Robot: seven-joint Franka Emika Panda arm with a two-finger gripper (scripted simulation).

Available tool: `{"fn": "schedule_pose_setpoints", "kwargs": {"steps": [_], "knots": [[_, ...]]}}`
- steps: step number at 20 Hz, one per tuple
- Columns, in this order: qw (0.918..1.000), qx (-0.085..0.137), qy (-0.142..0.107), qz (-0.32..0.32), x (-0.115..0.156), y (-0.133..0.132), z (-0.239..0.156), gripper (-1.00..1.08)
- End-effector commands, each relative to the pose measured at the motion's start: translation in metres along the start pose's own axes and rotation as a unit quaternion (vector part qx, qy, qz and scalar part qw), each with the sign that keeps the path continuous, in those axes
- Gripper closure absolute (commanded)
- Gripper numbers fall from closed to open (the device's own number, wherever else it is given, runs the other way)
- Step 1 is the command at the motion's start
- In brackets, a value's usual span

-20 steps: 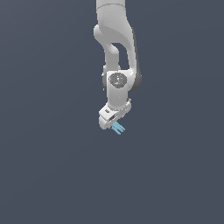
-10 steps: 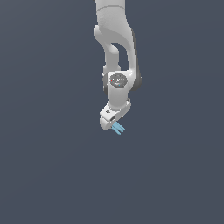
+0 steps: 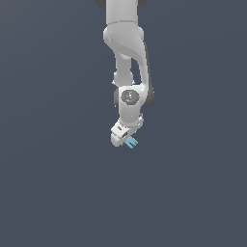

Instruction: Pick up the object and move it to a goal position.

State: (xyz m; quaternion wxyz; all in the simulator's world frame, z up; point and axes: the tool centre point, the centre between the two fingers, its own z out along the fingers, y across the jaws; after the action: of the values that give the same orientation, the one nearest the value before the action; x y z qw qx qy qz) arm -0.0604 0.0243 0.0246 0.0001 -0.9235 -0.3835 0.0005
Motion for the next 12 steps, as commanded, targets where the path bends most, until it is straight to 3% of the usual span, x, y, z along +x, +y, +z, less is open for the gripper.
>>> {"fn": "schedule_pose_setpoints", "kwargs": {"steps": [1,5,6,12], "knots": [[1.0,0.0,0.0,0.0,0.0002,0.0002,0.0086,-0.92],[1.0,0.0,0.0,0.0,0.0004,0.0007,0.0131,-0.92],[1.0,0.0,0.0,0.0,0.0004,0.0007,0.0131,1.08],[1.0,0.0,0.0,0.0,0.0004,0.0007,0.0131,1.08]]}}
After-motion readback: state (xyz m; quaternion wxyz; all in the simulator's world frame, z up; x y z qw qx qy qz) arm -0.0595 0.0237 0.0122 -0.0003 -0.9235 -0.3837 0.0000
